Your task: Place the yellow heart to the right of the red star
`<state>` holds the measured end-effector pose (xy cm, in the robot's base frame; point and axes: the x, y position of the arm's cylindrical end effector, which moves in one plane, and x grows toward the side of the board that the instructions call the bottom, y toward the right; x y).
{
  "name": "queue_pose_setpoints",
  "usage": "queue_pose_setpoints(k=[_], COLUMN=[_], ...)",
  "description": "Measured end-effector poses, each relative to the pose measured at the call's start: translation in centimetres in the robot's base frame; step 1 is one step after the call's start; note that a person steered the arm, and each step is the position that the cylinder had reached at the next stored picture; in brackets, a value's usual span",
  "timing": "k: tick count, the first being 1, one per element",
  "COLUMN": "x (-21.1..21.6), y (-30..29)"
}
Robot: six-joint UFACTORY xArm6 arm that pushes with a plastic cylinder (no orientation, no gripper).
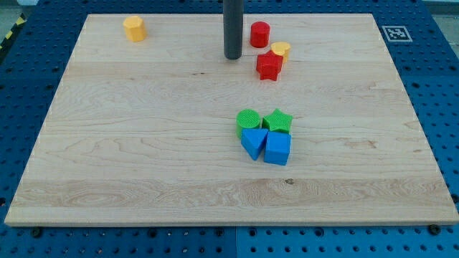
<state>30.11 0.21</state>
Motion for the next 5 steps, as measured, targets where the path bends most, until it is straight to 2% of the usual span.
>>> queue_pose_setpoints(k=[2, 3, 4, 5], x=[-7.9, -7.5, 0.3, 5.3], y=[0.4, 5.4, 9.8, 10.9])
